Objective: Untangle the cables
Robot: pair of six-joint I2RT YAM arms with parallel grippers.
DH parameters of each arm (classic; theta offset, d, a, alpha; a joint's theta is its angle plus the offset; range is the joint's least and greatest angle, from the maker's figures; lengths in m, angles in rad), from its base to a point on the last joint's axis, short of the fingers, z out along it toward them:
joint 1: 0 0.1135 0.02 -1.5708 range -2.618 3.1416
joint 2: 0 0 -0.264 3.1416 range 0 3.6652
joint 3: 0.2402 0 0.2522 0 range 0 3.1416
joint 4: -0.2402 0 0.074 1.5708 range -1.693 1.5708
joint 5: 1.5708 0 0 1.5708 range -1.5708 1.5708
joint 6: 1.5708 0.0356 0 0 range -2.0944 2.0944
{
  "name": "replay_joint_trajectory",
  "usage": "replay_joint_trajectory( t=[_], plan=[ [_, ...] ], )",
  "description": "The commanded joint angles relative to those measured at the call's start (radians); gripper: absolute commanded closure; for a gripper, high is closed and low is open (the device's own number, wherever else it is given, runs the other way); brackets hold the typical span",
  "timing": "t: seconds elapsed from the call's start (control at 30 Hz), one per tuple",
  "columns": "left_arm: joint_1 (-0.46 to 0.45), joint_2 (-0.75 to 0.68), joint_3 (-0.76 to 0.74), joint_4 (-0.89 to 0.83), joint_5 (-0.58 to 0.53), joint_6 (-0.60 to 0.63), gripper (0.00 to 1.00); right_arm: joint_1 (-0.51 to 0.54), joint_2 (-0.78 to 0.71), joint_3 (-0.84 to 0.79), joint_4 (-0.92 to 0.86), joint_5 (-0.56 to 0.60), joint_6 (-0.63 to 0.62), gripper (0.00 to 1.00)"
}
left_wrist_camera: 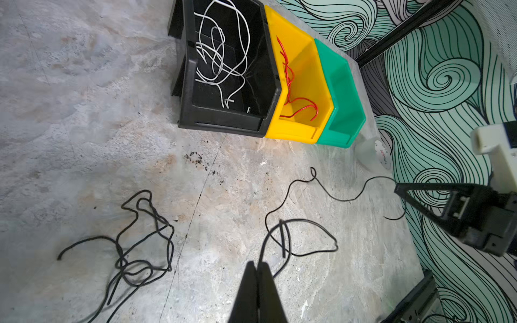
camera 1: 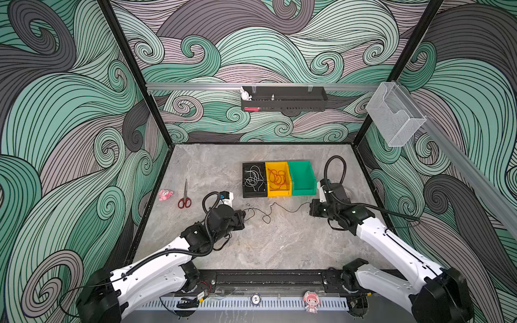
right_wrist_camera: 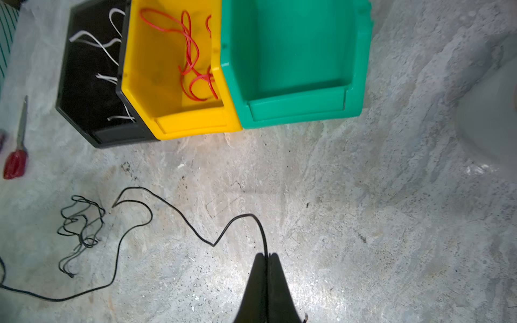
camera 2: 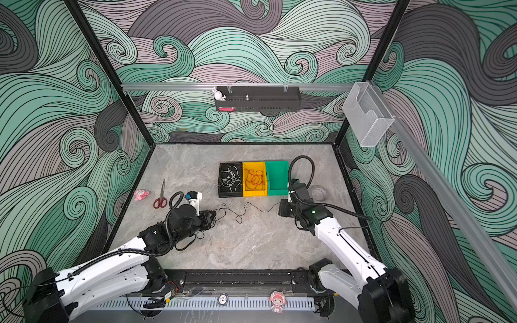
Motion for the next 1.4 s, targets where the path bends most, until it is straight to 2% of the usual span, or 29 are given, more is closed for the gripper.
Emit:
replay_joint_trajectory(
  t=[0.0,0.17,0.33,0.47,0.57,0.67,0.87,0.97,1.1,1.2,1.37],
  plan=[
    [0.013,0.049,0.091,0.004,0.028,0.044,1.00,-0.048,-0.020,0.066,-0.015,-0.022,0.012,0.99],
    [0.042,0.177,0.189,0.054,0.102,0.077,1.00,-0.139,-0.040,0.135,-0.022,-0.050,0.016,0.99],
    [0.061,0.393,0.373,0.092,0.224,0.103,1.00,-0.225,-0.015,0.223,-0.023,-0.155,0.031,0.99],
    [0.067,0.598,0.594,0.048,0.355,0.134,1.00,-0.227,0.029,0.282,-0.023,-0.212,0.032,0.99],
    [0.068,0.710,0.701,0.080,0.434,0.130,1.00,-0.227,0.066,0.310,-0.017,-0.235,0.030,0.98],
    [0.068,0.798,0.766,0.161,0.476,0.120,1.00,-0.229,0.077,0.336,-0.016,-0.233,0.031,0.98],
    [0.069,1.011,0.991,0.115,0.541,0.096,1.00,-0.245,0.070,0.411,-0.040,-0.141,-0.003,0.98],
    [0.067,1.102,1.069,0.127,0.554,0.074,1.00,-0.273,0.100,0.430,-0.008,-0.124,-0.009,0.98],
    [0.067,1.199,1.160,0.141,0.536,0.049,1.00,-0.328,0.146,0.407,0.142,-0.230,0.039,0.98],
    [0.066,1.264,1.217,0.155,0.495,0.021,1.00,-0.339,0.175,0.391,0.243,-0.294,0.064,0.98],
    [0.058,1.362,1.320,0.112,0.394,0.022,1.00,-0.348,0.222,0.410,0.306,-0.350,0.065,0.98]
  ],
)
